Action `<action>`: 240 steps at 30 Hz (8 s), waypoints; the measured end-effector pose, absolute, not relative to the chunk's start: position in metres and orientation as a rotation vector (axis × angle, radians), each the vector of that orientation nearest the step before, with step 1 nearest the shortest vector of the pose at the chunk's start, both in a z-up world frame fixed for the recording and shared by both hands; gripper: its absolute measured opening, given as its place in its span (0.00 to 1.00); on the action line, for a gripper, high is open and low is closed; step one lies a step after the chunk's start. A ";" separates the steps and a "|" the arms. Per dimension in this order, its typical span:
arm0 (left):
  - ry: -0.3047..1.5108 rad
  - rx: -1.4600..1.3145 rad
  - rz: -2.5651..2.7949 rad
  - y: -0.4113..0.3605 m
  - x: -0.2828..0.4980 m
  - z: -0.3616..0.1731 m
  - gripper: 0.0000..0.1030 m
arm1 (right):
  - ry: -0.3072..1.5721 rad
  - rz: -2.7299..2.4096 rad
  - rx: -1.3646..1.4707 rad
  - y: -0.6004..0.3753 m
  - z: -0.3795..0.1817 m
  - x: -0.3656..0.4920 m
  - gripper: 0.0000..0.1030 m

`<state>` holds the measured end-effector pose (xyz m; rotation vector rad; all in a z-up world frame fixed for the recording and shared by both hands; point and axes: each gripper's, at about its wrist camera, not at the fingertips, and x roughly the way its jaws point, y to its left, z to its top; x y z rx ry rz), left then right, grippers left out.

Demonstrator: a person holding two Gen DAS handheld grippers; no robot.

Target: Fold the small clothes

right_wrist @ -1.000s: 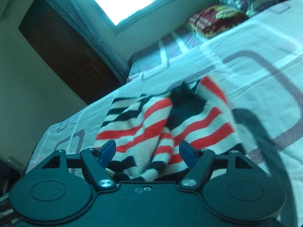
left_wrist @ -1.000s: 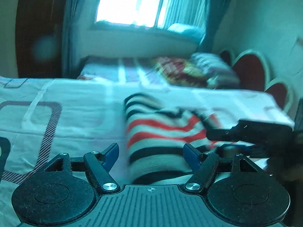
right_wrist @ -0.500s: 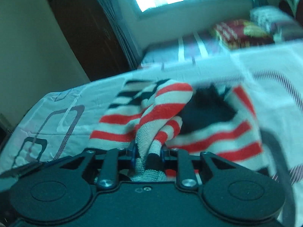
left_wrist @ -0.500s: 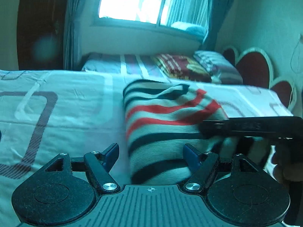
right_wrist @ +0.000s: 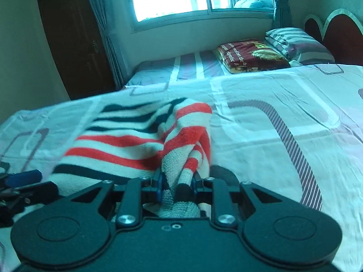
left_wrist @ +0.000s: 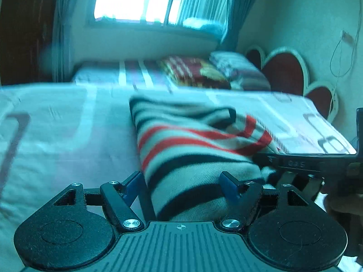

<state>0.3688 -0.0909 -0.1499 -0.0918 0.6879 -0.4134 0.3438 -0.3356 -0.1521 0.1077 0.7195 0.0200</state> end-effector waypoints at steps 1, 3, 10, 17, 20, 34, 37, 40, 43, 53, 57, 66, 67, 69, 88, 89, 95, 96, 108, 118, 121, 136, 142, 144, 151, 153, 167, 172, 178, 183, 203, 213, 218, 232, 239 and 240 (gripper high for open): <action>0.700 -0.107 -0.410 -0.091 0.370 -0.154 0.75 | 0.730 0.014 0.121 -0.337 -0.156 0.344 0.29; 0.710 -0.115 -0.384 -0.090 0.371 -0.160 0.83 | 0.729 0.003 0.134 -0.339 -0.152 0.341 0.36; 0.671 -0.044 -0.401 -0.096 0.360 -0.149 0.83 | 0.600 0.083 0.160 -0.331 -0.101 0.306 0.32; 0.727 0.017 -0.451 -0.106 0.352 -0.164 0.83 | 0.679 0.060 0.037 -0.315 -0.127 0.287 0.28; 0.742 0.014 -0.471 -0.102 0.351 -0.171 0.86 | 0.704 0.022 0.078 -0.335 -0.149 0.274 0.29; 0.646 0.118 -0.497 -0.108 0.320 -0.147 0.87 | 0.560 0.017 0.254 -0.345 -0.112 0.244 0.17; 0.656 0.114 -0.500 -0.117 0.323 -0.146 0.87 | 0.567 0.043 0.220 -0.334 -0.111 0.254 0.18; 0.691 0.161 -0.475 -0.123 0.326 -0.158 0.88 | 0.625 0.014 0.176 -0.337 -0.124 0.259 0.17; 0.814 0.111 -0.481 -0.113 0.335 -0.180 0.87 | 0.742 -0.039 0.182 -0.353 -0.159 0.256 0.18; 0.709 -0.058 -0.469 -0.071 0.325 -0.139 0.87 | 0.753 -0.046 0.216 -0.361 -0.156 0.250 0.27; 0.683 -0.086 -0.434 -0.067 0.348 -0.120 0.87 | 0.653 -0.004 0.284 -0.362 -0.122 0.253 0.26; 0.649 -0.084 -0.411 -0.095 0.421 -0.111 0.87 | 0.621 0.058 0.160 -0.334 -0.097 0.345 0.26; 0.652 -0.088 -0.407 -0.100 0.431 -0.113 0.87 | 0.621 0.060 0.153 -0.331 -0.100 0.357 0.25; 0.668 -0.112 -0.387 -0.107 0.452 -0.120 0.87 | 0.621 0.060 0.136 -0.326 -0.107 0.380 0.24; 0.804 -0.216 -0.221 -0.101 0.502 -0.175 0.79 | 0.672 0.010 0.097 -0.336 -0.150 0.428 0.22; 0.792 -0.206 -0.244 -0.101 0.495 -0.170 0.79 | 0.659 0.023 0.110 -0.336 -0.143 0.422 0.24; 0.745 -0.122 -0.345 -0.114 0.449 -0.155 0.79 | 0.626 0.090 0.079 -0.326 -0.123 0.376 0.25; 0.747 -0.112 -0.349 -0.116 0.443 -0.159 0.79 | 0.625 0.089 0.071 -0.323 -0.125 0.370 0.25; 0.775 -0.166 -0.312 -0.103 0.420 -0.186 0.80 | 0.662 -0.007 0.005 -0.319 -0.158 0.354 0.13; 0.743 -0.101 -0.359 -0.099 0.381 -0.147 0.80 | 0.629 0.009 0.029 -0.303 -0.114 0.300 0.22; 0.722 -0.069 -0.410 -0.098 0.361 -0.138 0.80 | 0.625 0.013 0.000 -0.296 -0.109 0.276 0.22; 0.829 -0.027 -0.440 -0.106 0.340 -0.189 0.80 | 0.756 -0.061 0.096 -0.314 -0.159 0.251 0.18; 0.833 -0.003 -0.429 -0.106 0.334 -0.177 0.80 | 0.777 -0.018 0.100 -0.320 -0.152 0.250 0.18; 0.801 -0.015 -0.433 -0.104 0.327 -0.166 0.80 | 0.764 -0.002 0.111 -0.320 -0.140 0.250 0.20; 0.708 -0.034 -0.398 -0.112 0.337 -0.134 0.80 | 0.705 0.014 0.080 -0.326 -0.121 0.262 0.21; 0.753 -0.047 -0.376 -0.113 0.350 -0.143 0.80 | 0.745 0.020 0.057 -0.328 -0.136 0.265 0.20; 0.836 -0.065 -0.351 -0.118 0.358 -0.160 0.90 | 0.801 0.116 0.120 -0.341 -0.135 0.262 0.28; 0.816 -0.066 -0.347 -0.117 0.358 -0.147 0.90 | 0.762 0.130 0.152 -0.352 -0.113 0.269 0.43; 0.799 -0.097 -0.328 -0.112 0.372 -0.134 0.90 | 0.767 0.121 0.188 -0.368 -0.104 0.296 0.55; 0.849 -0.138 -0.315 -0.105 0.391 -0.146 0.91 | 0.808 0.129 0.241 -0.376 -0.117 0.318 0.63; 0.919 -0.260 -0.346 -0.116 0.415 -0.173 0.91 | 0.807 0.140 0.233 -0.383 -0.136 0.343 0.44; 0.926 -0.276 -0.372 -0.113 0.423 -0.181 0.91 | 0.866 0.171 0.364 -0.390 -0.161 0.354 0.63; 0.937 -0.311 -0.381 -0.114 0.424 -0.186 0.90 | 0.880 0.197 0.493 -0.402 -0.173 0.359 0.59; 0.859 -0.347 -0.373 -0.114 0.408 -0.168 0.56 | 0.775 0.263 0.562 -0.396 -0.156 0.349 0.30; 0.794 -0.354 -0.371 -0.094 0.397 -0.140 0.55 | 0.710 0.339 0.563 -0.375 -0.123 0.343 0.30; 0.783 -0.350 -0.367 -0.089 0.395 -0.135 0.55 | 0.703 0.347 0.560 -0.370 -0.119 0.343 0.30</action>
